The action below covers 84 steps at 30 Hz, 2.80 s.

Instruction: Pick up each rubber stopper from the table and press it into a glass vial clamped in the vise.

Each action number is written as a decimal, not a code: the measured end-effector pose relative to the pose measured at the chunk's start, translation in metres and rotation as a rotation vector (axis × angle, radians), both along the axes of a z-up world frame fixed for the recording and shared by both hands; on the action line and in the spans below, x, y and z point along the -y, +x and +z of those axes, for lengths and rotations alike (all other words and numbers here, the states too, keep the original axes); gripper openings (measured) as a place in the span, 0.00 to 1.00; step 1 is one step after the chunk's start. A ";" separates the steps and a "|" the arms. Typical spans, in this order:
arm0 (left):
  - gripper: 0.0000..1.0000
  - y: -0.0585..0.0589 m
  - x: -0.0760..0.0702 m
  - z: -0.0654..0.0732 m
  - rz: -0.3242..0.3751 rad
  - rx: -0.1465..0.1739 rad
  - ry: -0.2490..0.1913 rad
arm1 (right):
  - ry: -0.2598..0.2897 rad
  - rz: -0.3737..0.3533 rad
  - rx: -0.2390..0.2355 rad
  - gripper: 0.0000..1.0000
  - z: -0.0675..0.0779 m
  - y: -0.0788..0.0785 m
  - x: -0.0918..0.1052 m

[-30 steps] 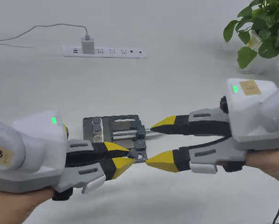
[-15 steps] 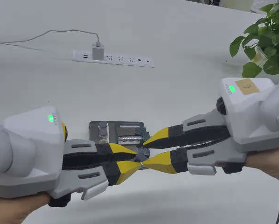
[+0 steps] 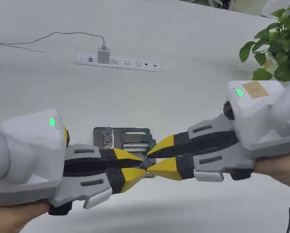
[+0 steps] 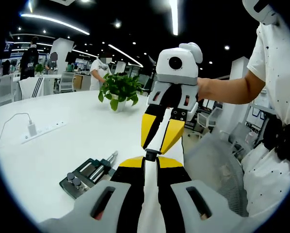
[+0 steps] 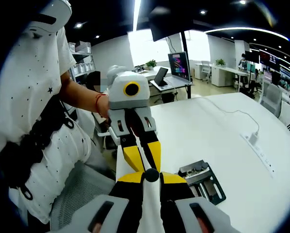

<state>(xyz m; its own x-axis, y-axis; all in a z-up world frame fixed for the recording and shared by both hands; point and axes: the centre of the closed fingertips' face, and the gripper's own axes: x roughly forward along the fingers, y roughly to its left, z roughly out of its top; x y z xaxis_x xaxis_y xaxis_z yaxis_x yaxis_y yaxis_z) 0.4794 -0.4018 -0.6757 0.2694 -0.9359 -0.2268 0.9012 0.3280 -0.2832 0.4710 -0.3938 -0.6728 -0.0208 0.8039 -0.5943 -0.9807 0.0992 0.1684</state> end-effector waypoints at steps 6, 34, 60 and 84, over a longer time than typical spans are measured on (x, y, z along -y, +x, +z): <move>0.05 -0.001 0.000 0.000 -0.003 0.001 -0.002 | -0.001 0.004 -0.004 0.08 0.000 -0.002 0.000; 0.05 -0.001 -0.005 0.001 -0.025 0.010 -0.020 | -0.009 0.021 -0.013 0.07 0.002 -0.001 -0.006; 0.06 -0.002 -0.013 -0.006 -0.021 0.045 -0.005 | -0.028 0.025 -0.013 0.06 -0.005 -0.001 -0.016; 0.51 0.015 -0.072 -0.046 0.142 0.100 0.094 | -0.110 -0.052 -0.003 0.06 -0.022 0.050 -0.043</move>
<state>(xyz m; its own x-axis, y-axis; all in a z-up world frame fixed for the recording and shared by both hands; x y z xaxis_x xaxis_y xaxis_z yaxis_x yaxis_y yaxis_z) 0.4947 -0.3296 -0.7214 0.4225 -0.8630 -0.2769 0.8663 0.4743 -0.1566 0.5211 -0.3511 -0.6948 0.0169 0.7341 -0.6788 -0.9733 0.1674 0.1568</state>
